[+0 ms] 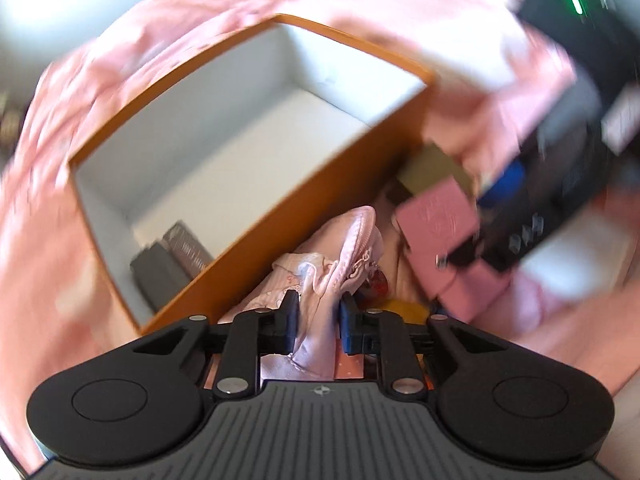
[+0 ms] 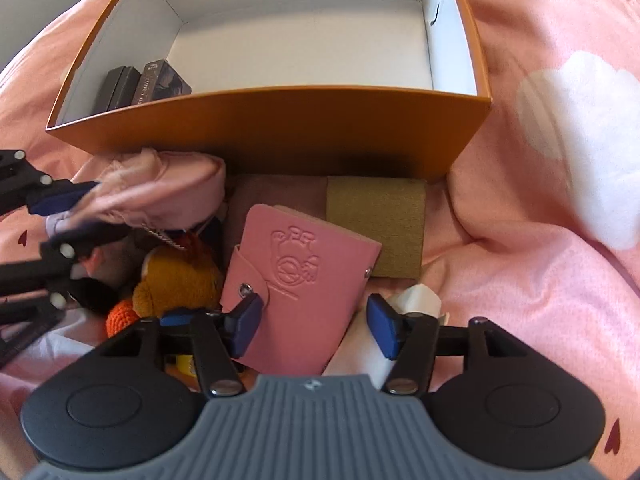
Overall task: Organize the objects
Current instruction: 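Grasp the pink snap card holder with the right gripper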
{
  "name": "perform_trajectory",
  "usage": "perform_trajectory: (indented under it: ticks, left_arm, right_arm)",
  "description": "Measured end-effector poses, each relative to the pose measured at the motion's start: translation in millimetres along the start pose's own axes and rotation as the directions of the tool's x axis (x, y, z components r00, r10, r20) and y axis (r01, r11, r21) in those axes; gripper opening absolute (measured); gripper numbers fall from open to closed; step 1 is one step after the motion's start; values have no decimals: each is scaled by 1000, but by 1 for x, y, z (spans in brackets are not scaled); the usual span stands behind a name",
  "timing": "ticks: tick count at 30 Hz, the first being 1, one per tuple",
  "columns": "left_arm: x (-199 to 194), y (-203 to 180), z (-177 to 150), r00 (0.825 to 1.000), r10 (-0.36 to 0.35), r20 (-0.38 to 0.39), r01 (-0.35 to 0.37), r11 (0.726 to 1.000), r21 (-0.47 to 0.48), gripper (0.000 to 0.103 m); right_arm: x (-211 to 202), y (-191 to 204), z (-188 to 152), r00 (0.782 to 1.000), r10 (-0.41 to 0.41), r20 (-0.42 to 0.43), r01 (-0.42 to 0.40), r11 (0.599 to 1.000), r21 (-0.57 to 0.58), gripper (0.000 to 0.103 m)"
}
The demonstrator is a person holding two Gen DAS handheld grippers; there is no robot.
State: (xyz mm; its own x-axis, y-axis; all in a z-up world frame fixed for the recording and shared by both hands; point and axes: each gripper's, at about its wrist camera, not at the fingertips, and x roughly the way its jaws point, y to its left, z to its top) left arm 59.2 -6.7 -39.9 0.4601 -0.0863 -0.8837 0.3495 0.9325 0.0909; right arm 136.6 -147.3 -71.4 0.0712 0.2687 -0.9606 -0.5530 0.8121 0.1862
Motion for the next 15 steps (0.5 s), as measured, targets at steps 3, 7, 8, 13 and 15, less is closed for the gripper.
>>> perform_trajectory:
  ticks: [3,7,8,13,15]
  left_arm:
    - [-8,15,1,998,-53,31,57,987,-148,21]
    - [-14,26,6,991,-114,73,130,953,-273,20]
    - [-14,28,5,990,-118,78,136,947,-291,20]
    - [-18,42,4,985,-139,99,165,920,-355,20]
    - [-21,45,0,983,-147,106,176,911,-373,20]
  right_arm:
    - [6,-2,4,1000,20,-14,-20,1000,14,72]
    - [20,-5,13,997,69,-37,-68,997,48,77]
    - [22,-6,14,996,79,-39,-77,996,54,78]
    - [25,-8,15,993,110,-35,-107,990,92,76]
    - [19,-8,13,994,105,-24,-102,990,100,70]
